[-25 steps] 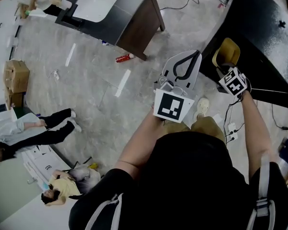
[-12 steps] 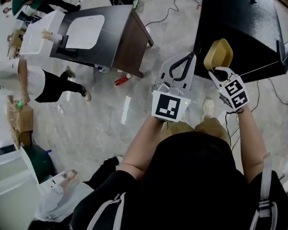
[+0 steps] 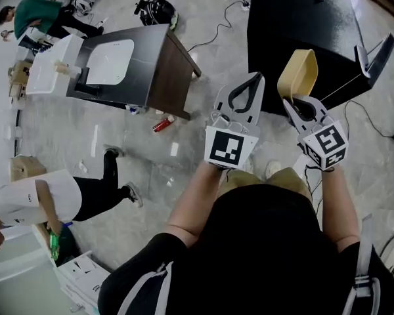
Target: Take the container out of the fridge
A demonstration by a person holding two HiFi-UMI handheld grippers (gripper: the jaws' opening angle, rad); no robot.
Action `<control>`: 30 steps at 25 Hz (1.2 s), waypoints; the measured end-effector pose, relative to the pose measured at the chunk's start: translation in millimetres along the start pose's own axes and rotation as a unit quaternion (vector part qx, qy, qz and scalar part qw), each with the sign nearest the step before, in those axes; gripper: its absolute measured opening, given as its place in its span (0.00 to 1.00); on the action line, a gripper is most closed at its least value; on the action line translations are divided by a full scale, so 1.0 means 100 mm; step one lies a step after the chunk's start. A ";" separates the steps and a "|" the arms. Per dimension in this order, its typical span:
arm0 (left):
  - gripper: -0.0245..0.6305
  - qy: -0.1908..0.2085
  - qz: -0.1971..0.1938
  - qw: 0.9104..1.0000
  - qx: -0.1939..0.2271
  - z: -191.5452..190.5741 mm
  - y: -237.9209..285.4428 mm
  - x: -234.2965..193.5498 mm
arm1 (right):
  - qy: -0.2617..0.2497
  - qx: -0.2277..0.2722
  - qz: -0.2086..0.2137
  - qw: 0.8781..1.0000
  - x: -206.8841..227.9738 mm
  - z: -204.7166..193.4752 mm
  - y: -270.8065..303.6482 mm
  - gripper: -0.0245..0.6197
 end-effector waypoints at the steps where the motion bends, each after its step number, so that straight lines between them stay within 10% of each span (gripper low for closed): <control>1: 0.07 0.002 0.000 1.000 0.000 0.04 0.03 0.06 | -0.002 0.010 -0.003 1.000 0.02 0.04 -0.08 0.10; 30: 0.07 0.006 0.018 1.000 0.017 0.84 0.48 1.79 | -0.043 0.206 -0.020 0.977 0.47 0.23 -2.13 0.10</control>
Point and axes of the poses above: the fingertips, and each gripper's own axes: y forward along the fingers, x to its right, z out of its top, the point moved 2 cm from there along -y, backward along the fingers, and after that the axes turned 5 degrees about -x, right-handed, at the moved point
